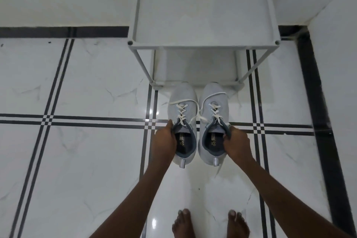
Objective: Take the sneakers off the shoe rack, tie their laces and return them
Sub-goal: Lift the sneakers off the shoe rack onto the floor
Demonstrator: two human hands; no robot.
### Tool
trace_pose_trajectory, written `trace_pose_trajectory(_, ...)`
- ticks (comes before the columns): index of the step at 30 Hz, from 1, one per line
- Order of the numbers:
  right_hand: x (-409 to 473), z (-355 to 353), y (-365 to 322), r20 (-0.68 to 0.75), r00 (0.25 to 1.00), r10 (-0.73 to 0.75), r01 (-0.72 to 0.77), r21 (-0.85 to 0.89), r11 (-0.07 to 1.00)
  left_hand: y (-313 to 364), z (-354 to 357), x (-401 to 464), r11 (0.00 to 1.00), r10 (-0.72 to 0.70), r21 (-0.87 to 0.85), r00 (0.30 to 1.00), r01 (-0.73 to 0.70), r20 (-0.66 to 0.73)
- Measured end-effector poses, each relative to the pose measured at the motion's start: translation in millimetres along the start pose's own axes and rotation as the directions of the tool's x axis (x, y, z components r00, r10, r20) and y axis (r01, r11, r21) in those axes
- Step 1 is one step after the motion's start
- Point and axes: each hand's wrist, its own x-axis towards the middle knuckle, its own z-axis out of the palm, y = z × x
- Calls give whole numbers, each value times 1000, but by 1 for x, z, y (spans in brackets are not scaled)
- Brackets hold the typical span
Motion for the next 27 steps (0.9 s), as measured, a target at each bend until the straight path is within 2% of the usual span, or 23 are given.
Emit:
trace_pose_trajectory(6,61,99,46,7,1000,-23,23,-67,998,-64,105,45,999,-36,-10,999,36,-7)
trace_pose_trajectory(12,127,181,76,-31,992,-123,119,-109,987,-117,178,91,999,-33,-4,998,33,-47)
trace_pose_trajectory(16,155,205,77,-19,988,-150,147,-135,980,-144,198,115,1000,-25,4,993,26,-114)
trace_pose_trajectory(19,163,201,66,32,995,-90,95,-209,973,-153,199,125,1000,14,22,987,-11,-162)
trace_pose_trajectory(21,164,194,48,8,997,-70,70,-277,958,-156,196,130,999,27,51,983,-18,-184)
trace_pose_trajectory(23,161,189,23,-56,980,-188,162,-311,937,-160,195,135,997,26,71,980,-12,-196)
trace_pose_trajectory(25,156,193,-1,-92,895,-437,395,-293,870,-167,192,139,994,28,105,980,-7,-196)
trace_pose_trajectory(27,150,201,-20,-59,797,-602,581,-197,789,-174,186,140,991,16,133,980,11,-198)
